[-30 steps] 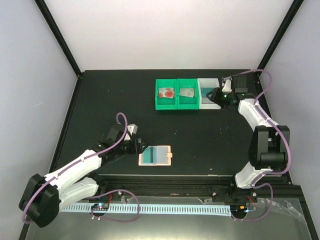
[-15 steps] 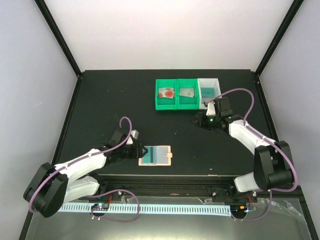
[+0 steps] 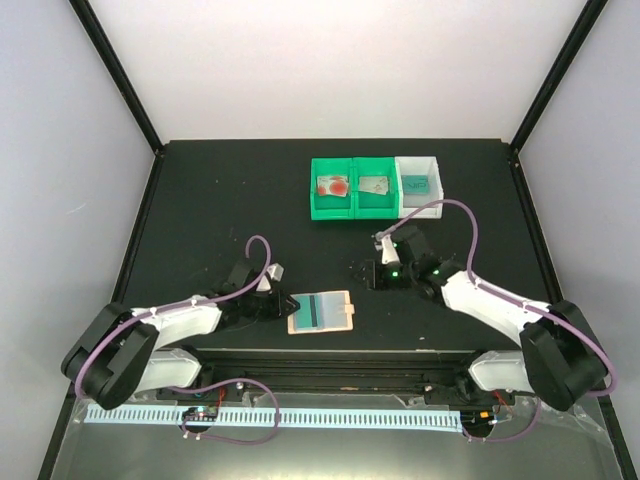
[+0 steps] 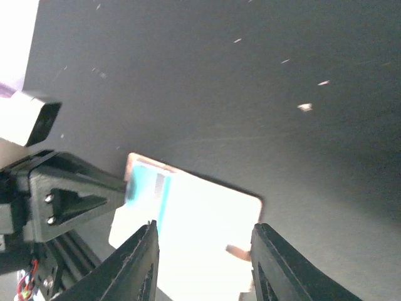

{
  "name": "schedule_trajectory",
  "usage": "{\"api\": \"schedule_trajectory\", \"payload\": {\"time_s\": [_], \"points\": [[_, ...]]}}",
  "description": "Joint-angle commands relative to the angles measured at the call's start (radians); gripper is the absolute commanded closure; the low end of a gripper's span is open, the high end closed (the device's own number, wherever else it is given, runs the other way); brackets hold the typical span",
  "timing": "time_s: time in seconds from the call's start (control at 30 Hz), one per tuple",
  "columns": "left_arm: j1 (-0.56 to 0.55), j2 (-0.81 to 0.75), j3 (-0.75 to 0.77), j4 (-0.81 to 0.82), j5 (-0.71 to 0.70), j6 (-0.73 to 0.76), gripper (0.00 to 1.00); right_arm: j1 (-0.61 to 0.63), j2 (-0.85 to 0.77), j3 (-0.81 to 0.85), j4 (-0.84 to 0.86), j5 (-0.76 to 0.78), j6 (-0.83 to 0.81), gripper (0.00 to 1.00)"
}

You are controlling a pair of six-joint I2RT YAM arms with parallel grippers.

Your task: Take the credit cards out of the card holder

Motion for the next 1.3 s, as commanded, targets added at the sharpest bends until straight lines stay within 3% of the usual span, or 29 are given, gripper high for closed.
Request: {"api": "schedule_trajectory", "payload": {"time_s": [0.0, 0.23, 0.67, 0.93, 1.27], "points": [[-0.023, 0.023, -0.019, 0.111, 0.065, -0.063, 0.77, 0.103, -0.013, -0.003, 0.077, 0.063, 0.065, 0.57], [-0.044, 0.066, -0.050, 0.263, 0.124, -0.123, 0.79, 0.266, 0.030, -0.006, 0.164, 0.109, 0.145, 0.58], [-0.046, -0.072, -0.055, 0.194, 0.086, -0.071, 0.75, 0.357, 0.192, 0.022, 0.207, 0.124, 0.134, 0.71], [-0.051, 0.018, -0.069, 0.297, 0.140, -0.072, 0.93, 0.380, 0.238, 0.037, 0.197, 0.142, 0.133, 0.76], [-0.062, 0.115, -0.066, 0.267, 0.094, -0.063, 0.98, 0.383, 0.284, 0.030, 0.185, 0.173, 0.141, 0.78]]}}
